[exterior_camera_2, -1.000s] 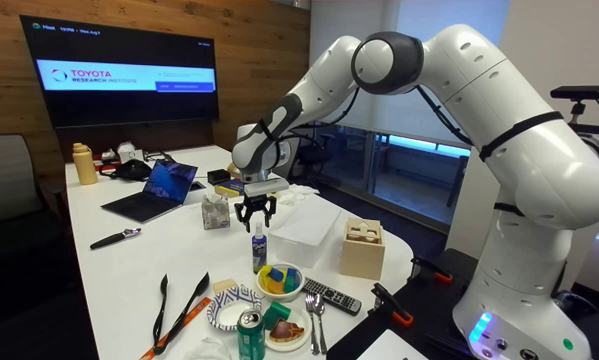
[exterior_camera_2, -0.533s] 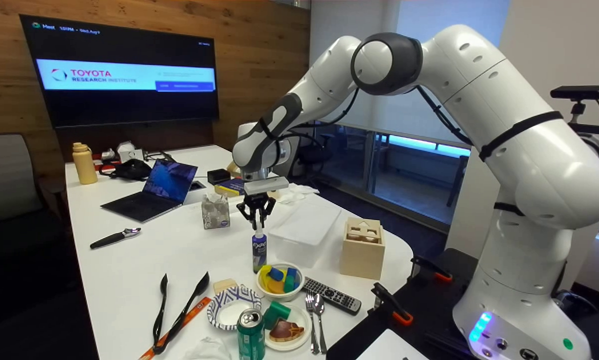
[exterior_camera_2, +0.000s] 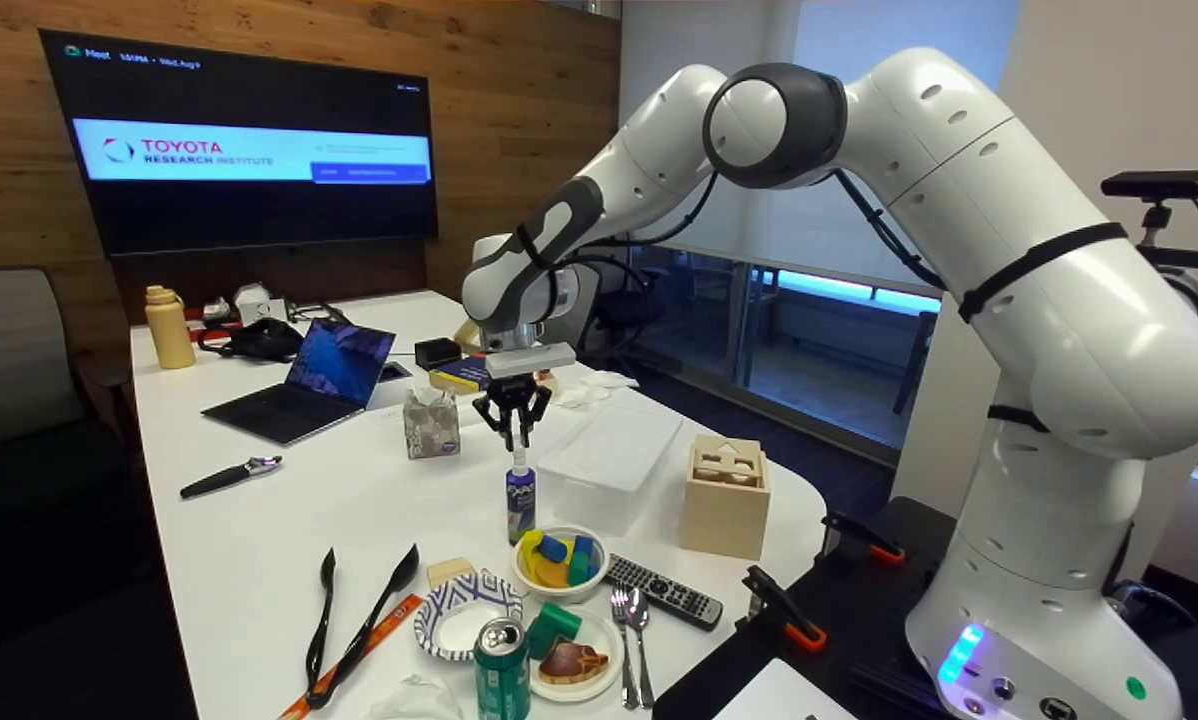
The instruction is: Remove the cap from the blue bottle
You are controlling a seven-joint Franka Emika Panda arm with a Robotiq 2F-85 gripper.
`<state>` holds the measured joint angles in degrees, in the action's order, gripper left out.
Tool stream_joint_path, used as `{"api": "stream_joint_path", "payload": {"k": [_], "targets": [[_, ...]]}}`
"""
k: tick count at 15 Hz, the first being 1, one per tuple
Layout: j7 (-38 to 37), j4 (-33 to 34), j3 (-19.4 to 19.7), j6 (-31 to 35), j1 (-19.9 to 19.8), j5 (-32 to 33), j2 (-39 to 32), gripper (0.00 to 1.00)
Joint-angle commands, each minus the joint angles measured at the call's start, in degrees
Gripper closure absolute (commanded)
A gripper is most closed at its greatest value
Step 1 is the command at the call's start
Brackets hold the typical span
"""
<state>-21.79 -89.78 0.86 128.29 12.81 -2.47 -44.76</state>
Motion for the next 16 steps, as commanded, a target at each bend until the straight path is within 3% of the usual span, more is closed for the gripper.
{"api": "stream_joint_path", "payload": {"k": [1, 7, 16], "targets": [[-2.2, 1.1, 0.49, -4.83, 0.97, 1.16, 2.42, 0.94], [-2.28, 5.33, -0.09, -7.6, 2.33, 2.39, 1.75, 0.94], [1.86, 29.7, -1.09, -13.14, 4.61, 5.35, -20.59, 0.94]]}}
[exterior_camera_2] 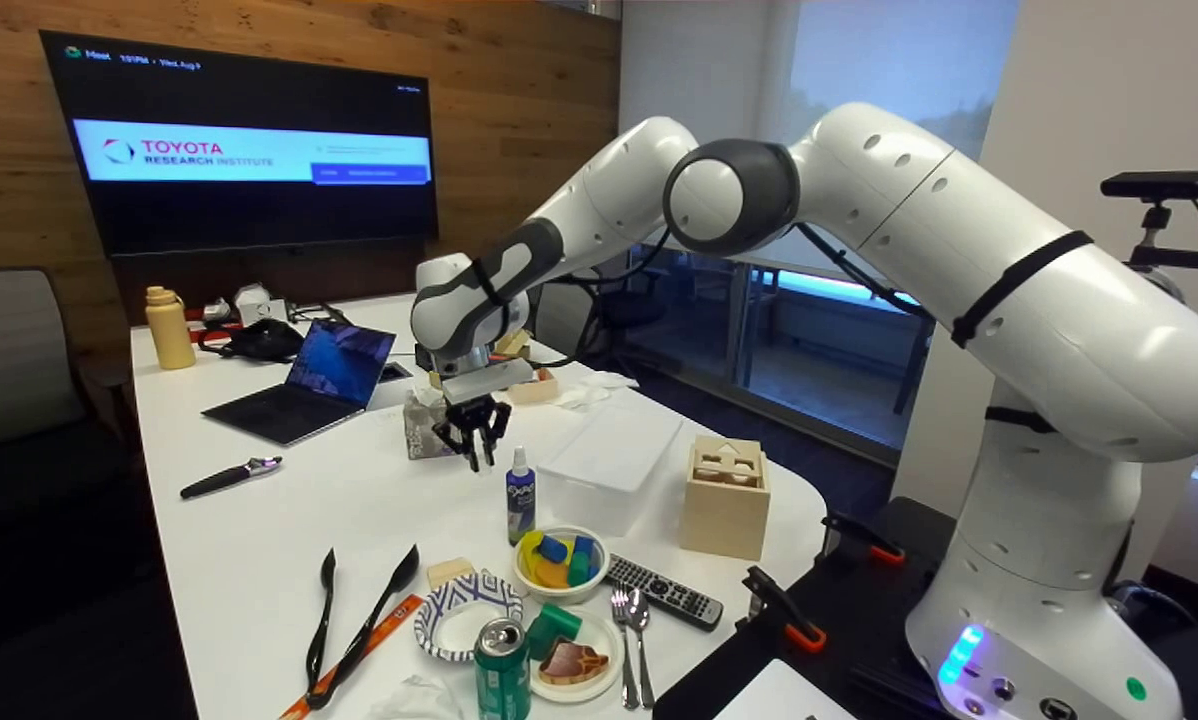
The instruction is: Remove the cap from the blue bottle
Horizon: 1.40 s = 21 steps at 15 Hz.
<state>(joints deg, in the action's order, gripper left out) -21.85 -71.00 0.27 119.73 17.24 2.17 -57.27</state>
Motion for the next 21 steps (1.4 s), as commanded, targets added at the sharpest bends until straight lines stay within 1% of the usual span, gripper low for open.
{"api": "stream_joint_path", "payload": {"k": [1, 7, 10, 14, 15, 16, 18, 20, 21], "targets": [[2.46, 13.55, -0.52, -5.21, 0.2, 0.65, -10.42, 0.94], [6.28, 26.28, -1.27, -8.32, -0.54, -0.25, -21.49, 0.94], [7.8, 30.77, -1.44, -10.54, -0.46, -0.32, -24.86, 0.94], [9.28, 34.3, -2.12, -13.16, -0.51, -0.48, -27.51, 0.94], [9.58, 35.35, -2.2, -13.82, -0.5, -0.5, -28.16, 0.65], [9.96, 36.49, -2.28, -14.45, -0.46, -0.55, -28.66, 0.49], [10.54, 34.72, -2.38, -14.3, -0.31, -0.52, -26.87, 0.35], [11.64, 36.98, -2.84, -15.76, 0.19, -0.51, -26.92, 0.2], [12.2, 35.52, -3.18, -15.27, 0.23, -0.3, -25.42, 0.13]]}}
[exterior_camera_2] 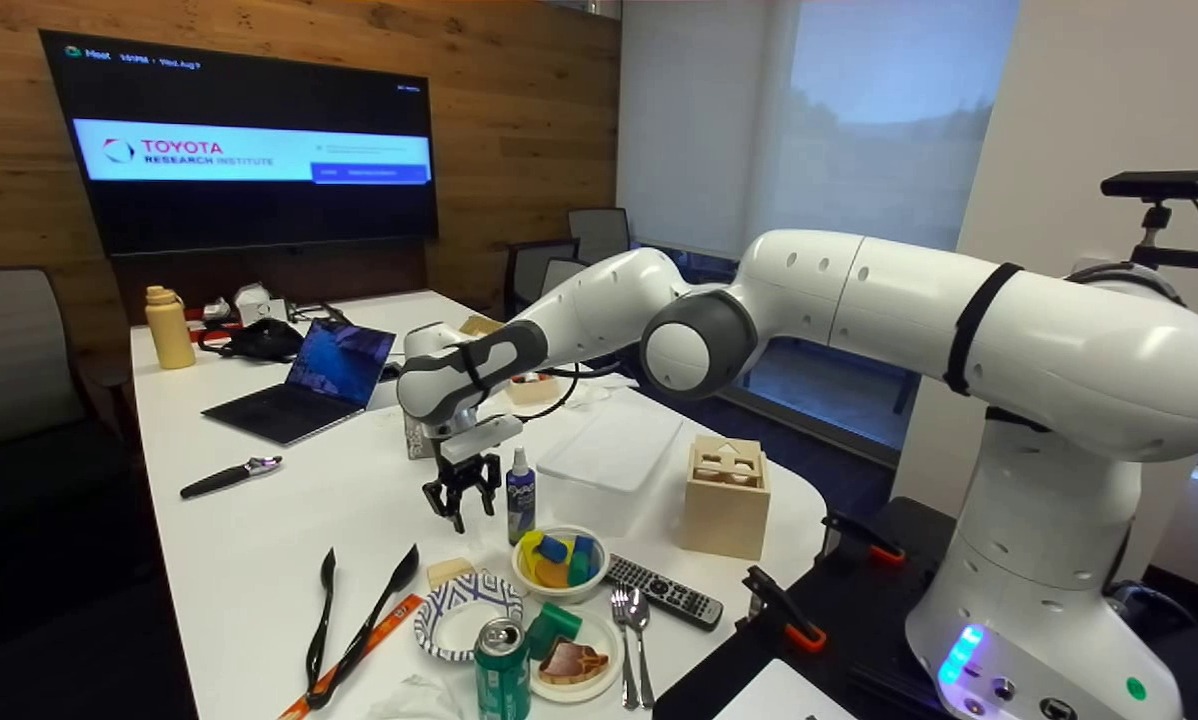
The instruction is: Remove the cap from the blue bottle
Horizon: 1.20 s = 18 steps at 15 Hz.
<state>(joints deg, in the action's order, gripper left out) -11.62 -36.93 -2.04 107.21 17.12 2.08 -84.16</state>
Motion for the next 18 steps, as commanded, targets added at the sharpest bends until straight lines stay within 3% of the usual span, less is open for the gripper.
{"api": "stream_joint_path", "payload": {"k": [1, 2, 6, 10, 14, 18], "targets": [[2.18, 1.37, -1.22, -3.06, 0.5, -0.17, 2.59, 0.05], [2.17, 1.45, -1.35, -3.14, 0.67, -0.09, 3.47, 0.0], [-0.26, 0.28, -1.48, -4.31, 0.97, -0.34, 9.19, 0.0], [-7.82, -2.4, -1.19, -8.76, -0.44, -1.5, 15.54, 0.0], [-11.69, -7.19, -2.06, -4.75, -3.01, -3.93, 19.58, 0.0], [-12.04, -16.3, -1.88, 0.59, -5.04, -6.04, 23.76, 0.0]]}}
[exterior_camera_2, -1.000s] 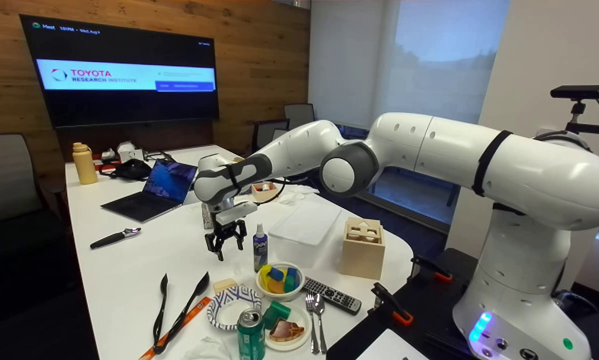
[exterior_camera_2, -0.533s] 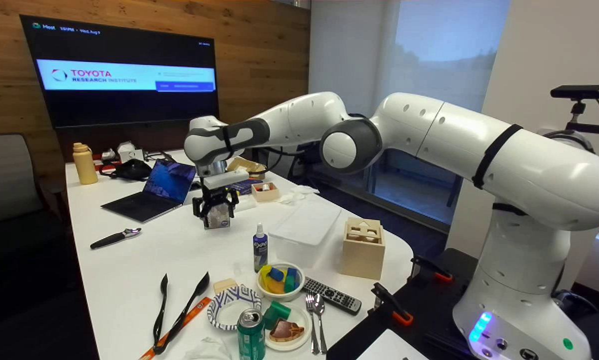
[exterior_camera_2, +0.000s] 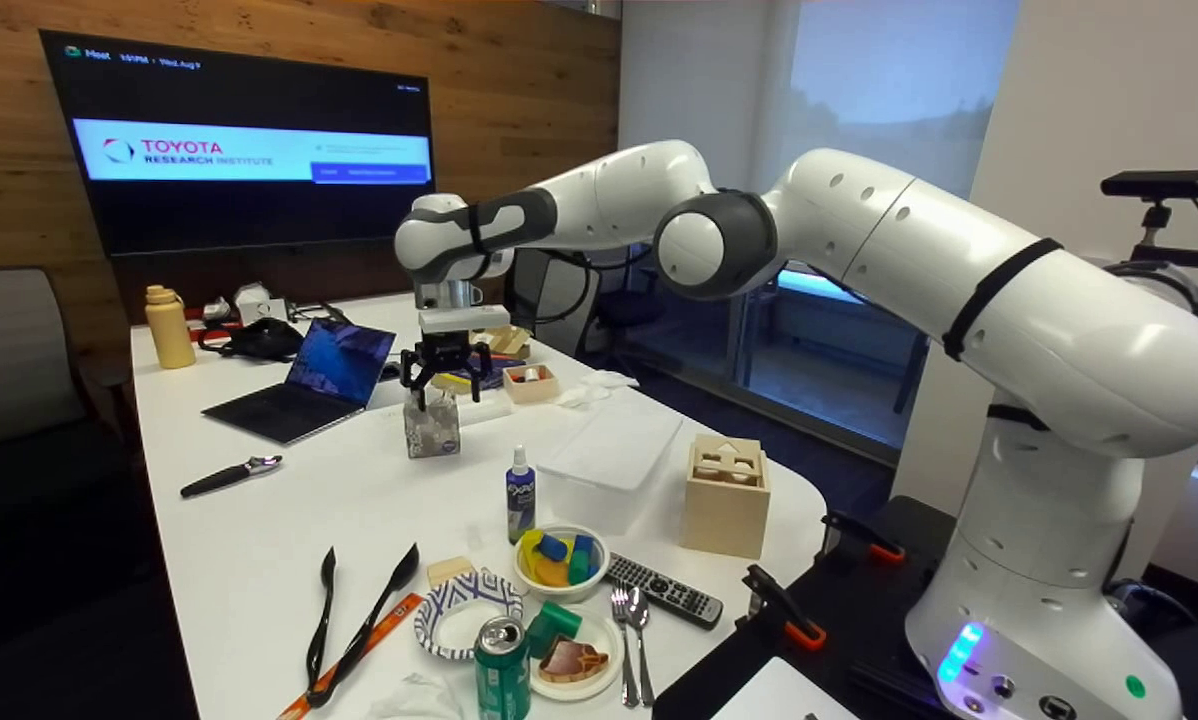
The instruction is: Remove the cap from the blue bottle
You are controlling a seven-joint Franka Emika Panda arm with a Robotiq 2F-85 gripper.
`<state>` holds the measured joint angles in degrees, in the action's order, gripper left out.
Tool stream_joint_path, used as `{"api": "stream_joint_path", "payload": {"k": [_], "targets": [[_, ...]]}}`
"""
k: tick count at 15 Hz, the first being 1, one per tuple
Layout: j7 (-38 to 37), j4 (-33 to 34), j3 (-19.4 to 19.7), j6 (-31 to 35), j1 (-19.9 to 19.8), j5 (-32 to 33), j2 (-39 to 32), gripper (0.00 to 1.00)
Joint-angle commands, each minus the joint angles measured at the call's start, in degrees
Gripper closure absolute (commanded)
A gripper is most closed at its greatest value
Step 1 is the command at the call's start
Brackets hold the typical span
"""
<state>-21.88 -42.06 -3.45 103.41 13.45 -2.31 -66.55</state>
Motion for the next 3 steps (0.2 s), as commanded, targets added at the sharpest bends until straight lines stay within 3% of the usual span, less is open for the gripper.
{"api": "stream_joint_path", "payload": {"k": [1, 3], "targets": [[-1.44, -13.45, -0.46, 5.74, -1.77, -2.1, 7.09, 0.0], [-1.39, -18.04, -0.29, 8.4, -2.35, -2.82, 8.94, 0.0]]}}
